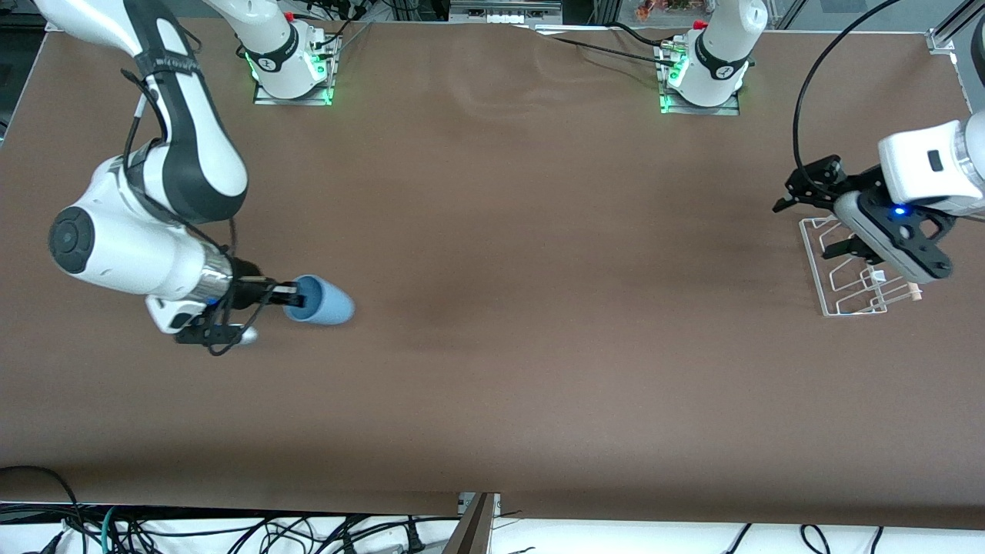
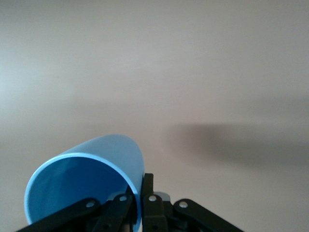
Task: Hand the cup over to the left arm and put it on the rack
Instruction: 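Lift the cup with the right gripper while the left gripper approaches, then grasp the cup's base with the left gripper beside the right gripper, then open the right gripper and withdraw while the left gripper carries cup, then lower the cup into the wire rack with the left gripper, then open the left gripper and lift it away from the rack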
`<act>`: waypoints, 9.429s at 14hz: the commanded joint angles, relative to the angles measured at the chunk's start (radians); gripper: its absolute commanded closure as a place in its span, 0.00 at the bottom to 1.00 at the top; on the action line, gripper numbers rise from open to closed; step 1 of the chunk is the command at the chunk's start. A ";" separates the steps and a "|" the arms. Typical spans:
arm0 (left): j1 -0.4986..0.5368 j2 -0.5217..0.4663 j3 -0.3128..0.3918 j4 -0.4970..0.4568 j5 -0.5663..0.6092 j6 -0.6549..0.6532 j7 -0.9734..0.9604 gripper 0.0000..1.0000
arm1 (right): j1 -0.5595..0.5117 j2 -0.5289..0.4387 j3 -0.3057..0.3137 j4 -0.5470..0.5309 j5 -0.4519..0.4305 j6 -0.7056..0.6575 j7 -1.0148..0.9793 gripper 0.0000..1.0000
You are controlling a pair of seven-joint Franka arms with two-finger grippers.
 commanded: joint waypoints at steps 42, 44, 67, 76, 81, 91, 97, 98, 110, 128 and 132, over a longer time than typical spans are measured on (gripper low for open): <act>-0.099 0.088 -0.242 -0.101 -0.053 0.495 0.593 1.00 | 0.498 0.223 0.120 0.388 0.551 0.690 0.120 1.00; -0.099 0.091 -0.242 -0.100 -0.053 0.493 0.582 1.00 | 0.498 0.223 0.120 0.388 0.551 0.690 0.120 1.00; 0.028 0.083 -0.009 -0.090 0.640 0.112 0.605 1.00 | 0.482 -0.016 -0.228 0.225 0.350 0.140 0.102 0.00; 0.129 0.066 -0.011 -0.444 1.278 0.118 0.530 1.00 | 0.481 -0.030 -0.633 0.230 -0.035 -0.319 -0.188 0.00; 0.131 0.042 -0.067 -0.642 1.553 0.119 0.319 1.00 | 0.415 -0.095 -0.655 0.232 -0.204 -0.417 -0.289 0.00; 0.134 0.009 -0.169 -0.954 1.832 0.033 -0.179 1.00 | -0.134 -0.501 -0.107 -0.192 -0.407 -0.411 -0.131 0.00; 0.163 0.048 -0.169 -0.956 1.900 0.058 -0.232 1.00 | -0.157 -0.530 -0.153 -0.146 -0.381 -0.419 -0.133 0.00; 0.163 0.058 -0.169 -0.956 1.901 0.058 -0.249 1.00 | -0.148 -0.529 -0.174 -0.144 -0.381 -0.424 -0.133 0.00; 0.160 0.153 -0.167 -0.949 1.907 0.059 -0.377 1.00 | -0.134 -0.489 -0.170 -0.107 -0.362 -0.467 -0.127 0.00; 0.183 0.163 -0.170 -0.613 1.494 0.065 -0.383 0.00 | -0.137 -0.487 -0.184 -0.107 -0.341 -0.509 -0.127 0.00; 0.205 0.117 -0.163 -0.381 1.037 0.061 -0.394 0.00 | -0.137 -0.487 -0.184 -0.107 -0.339 -0.511 -0.127 0.00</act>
